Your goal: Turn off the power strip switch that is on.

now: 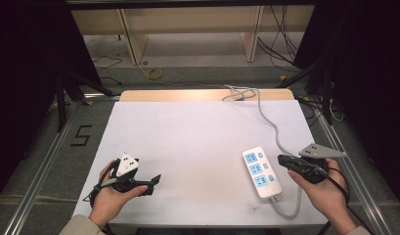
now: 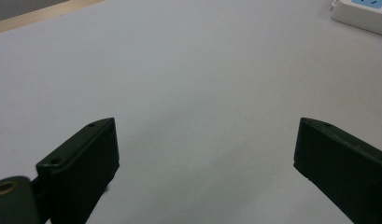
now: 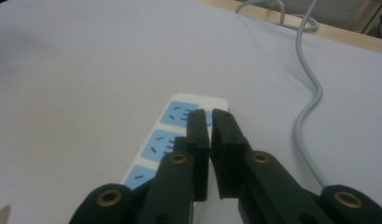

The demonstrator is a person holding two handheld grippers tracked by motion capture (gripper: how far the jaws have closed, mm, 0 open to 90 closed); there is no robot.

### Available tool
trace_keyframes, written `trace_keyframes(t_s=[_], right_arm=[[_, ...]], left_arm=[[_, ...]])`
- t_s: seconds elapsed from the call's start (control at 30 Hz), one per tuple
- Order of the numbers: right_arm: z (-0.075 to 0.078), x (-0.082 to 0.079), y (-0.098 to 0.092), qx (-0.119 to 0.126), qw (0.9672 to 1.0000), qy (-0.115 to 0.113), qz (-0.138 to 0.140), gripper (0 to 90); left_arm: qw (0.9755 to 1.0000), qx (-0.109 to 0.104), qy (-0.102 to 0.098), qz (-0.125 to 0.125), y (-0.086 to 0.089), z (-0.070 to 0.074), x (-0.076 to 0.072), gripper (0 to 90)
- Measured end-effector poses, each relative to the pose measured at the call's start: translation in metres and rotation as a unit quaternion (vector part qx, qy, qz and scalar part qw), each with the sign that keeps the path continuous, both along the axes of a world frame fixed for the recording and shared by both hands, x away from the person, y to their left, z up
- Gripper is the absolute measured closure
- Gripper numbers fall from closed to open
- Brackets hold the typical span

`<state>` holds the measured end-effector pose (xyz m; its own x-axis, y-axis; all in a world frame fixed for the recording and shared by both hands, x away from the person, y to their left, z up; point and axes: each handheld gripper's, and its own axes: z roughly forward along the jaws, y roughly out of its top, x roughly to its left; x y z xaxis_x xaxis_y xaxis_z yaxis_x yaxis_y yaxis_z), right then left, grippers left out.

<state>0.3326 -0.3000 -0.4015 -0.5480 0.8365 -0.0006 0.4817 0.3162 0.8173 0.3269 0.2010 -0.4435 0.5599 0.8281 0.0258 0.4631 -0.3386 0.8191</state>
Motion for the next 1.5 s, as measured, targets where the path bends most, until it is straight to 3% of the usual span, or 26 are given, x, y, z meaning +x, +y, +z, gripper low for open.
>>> trace_keyframes(t_s=[0.2,0.77,1.5], right_arm=[[0.002,0.005,0.007,-0.018,0.9996,0.023,0.006,90.0],[0.003,0.013,0.019,-0.037,0.9969,0.069,0.007,90.0],[-0.001,0.03,0.03,-0.059,0.9903,0.126,0.0,90.0]], left_arm=[[1.0,0.0,0.0,-0.001,0.0,0.0,0.0,6.2],[1.0,0.001,0.001,0.0,-0.001,0.0,0.0,6.7],[1.0,0.0,0.0,0.0,-0.002,0.0,0.0,7.2]])
